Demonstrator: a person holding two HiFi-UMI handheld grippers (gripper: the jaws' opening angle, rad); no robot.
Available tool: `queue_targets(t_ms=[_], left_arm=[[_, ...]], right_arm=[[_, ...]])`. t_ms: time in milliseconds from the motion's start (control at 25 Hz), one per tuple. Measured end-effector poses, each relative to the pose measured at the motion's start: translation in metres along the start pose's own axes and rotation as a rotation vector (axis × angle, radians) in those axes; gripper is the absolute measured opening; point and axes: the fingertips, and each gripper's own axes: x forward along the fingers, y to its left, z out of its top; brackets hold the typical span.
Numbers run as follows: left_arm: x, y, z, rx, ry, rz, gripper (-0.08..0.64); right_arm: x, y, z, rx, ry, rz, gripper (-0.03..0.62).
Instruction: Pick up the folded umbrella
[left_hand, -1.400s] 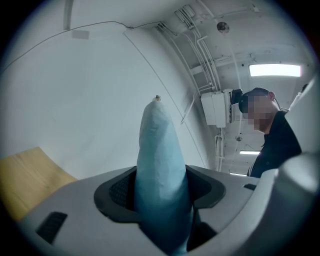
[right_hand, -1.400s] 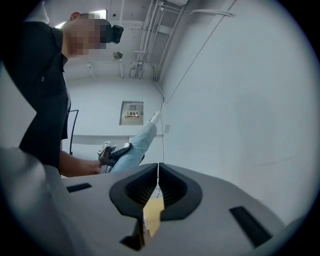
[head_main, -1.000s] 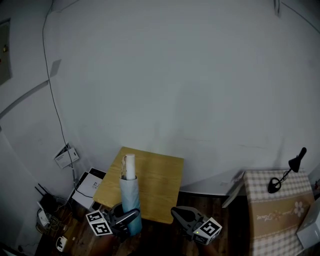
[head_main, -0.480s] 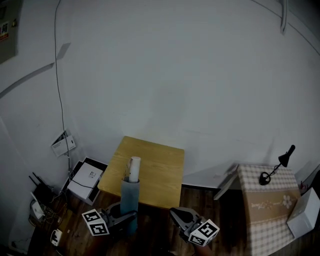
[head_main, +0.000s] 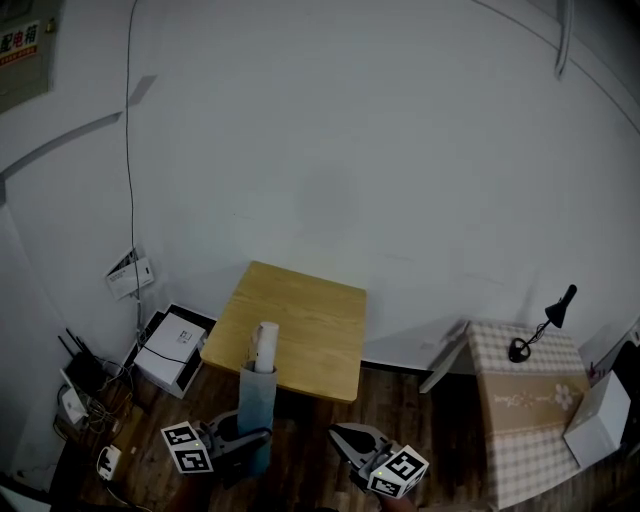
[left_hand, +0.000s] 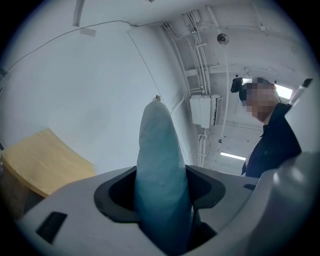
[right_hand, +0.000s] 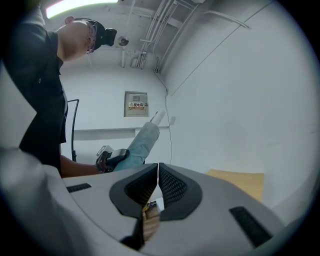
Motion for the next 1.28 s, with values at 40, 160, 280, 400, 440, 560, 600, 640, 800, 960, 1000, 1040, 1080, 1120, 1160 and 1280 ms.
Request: queue_targets(t_ms=[40, 160, 280, 400, 440, 560, 600, 640, 800, 960, 1000, 1040, 1080, 1120, 1160, 1280], left_arm=[[0.0, -0.007, -0.002, 0.01, 0.002, 0.002, 0.281], [0.003, -0.032, -0.009, 0.041, -0.002, 0.003, 0.281], [0.006, -0.061, -0.019, 0.036, -0.031, 0.001, 0.282], [0.008, -0.087, -0.033, -0.006, -0.087, -0.005, 0.282], [0.009, -0.093, -0.039, -0.017, -0.096, 0.001, 0.282], [0.013, -0.114, -0.061, -0.032, -0.083, 0.028, 0.282], [0.013, -0.122, -0.068, -0.033, -0.072, 0.032, 0.282], [0.011, -0.13, -0.076, -0.033, -0.06, 0.033, 0.282], [0.004, -0.149, -0.1, -0.039, -0.024, 0.041, 0.282], [0.006, -0.165, -0.126, -0.046, 0.029, 0.05, 0.282], [0.006, -0.169, -0.129, -0.044, 0.038, 0.042, 0.282], [0.006, -0.173, -0.13, -0.042, 0.044, 0.031, 0.282], [0.005, -0.176, -0.129, -0.037, 0.05, 0.019, 0.282], [0.003, -0.178, -0.128, -0.027, 0.059, 0.009, 0.282], [0.001, -0.18, -0.126, -0.01, 0.07, 0.003, 0.282], [-0.004, -0.189, -0.118, 0.031, 0.089, -0.029, 0.282]], right_arm=[[-0.006, 0.003, 0.0, -0.004, -0.004, 0.006, 0.021], [-0.026, 0.012, 0.004, -0.016, -0.024, 0.028, 0.021], [-0.053, 0.023, 0.006, -0.031, -0.034, 0.049, 0.021], [-0.086, 0.034, 0.007, -0.042, -0.048, 0.059, 0.021], [-0.098, 0.035, 0.005, -0.033, -0.055, 0.056, 0.021], [-0.13, 0.042, -0.008, 0.022, -0.063, 0.047, 0.021], [-0.138, 0.046, -0.016, 0.036, -0.06, 0.05, 0.021], [-0.144, 0.051, -0.023, 0.044, -0.057, 0.053, 0.021], [-0.156, 0.069, -0.039, 0.06, -0.071, 0.067, 0.021], [-0.167, 0.089, -0.048, 0.119, -0.087, 0.091, 0.021], [-0.169, 0.094, -0.053, 0.115, -0.074, 0.095, 0.021], [-0.17, 0.099, -0.055, 0.101, -0.061, 0.099, 0.021], [-0.17, 0.105, -0.054, 0.083, -0.054, 0.103, 0.02], [-0.17, 0.111, -0.049, 0.065, -0.052, 0.108, 0.021], [-0.17, 0.116, -0.042, 0.046, -0.056, 0.111, 0.021], [-0.167, 0.129, -0.02, -0.002, -0.069, 0.109, 0.02]])
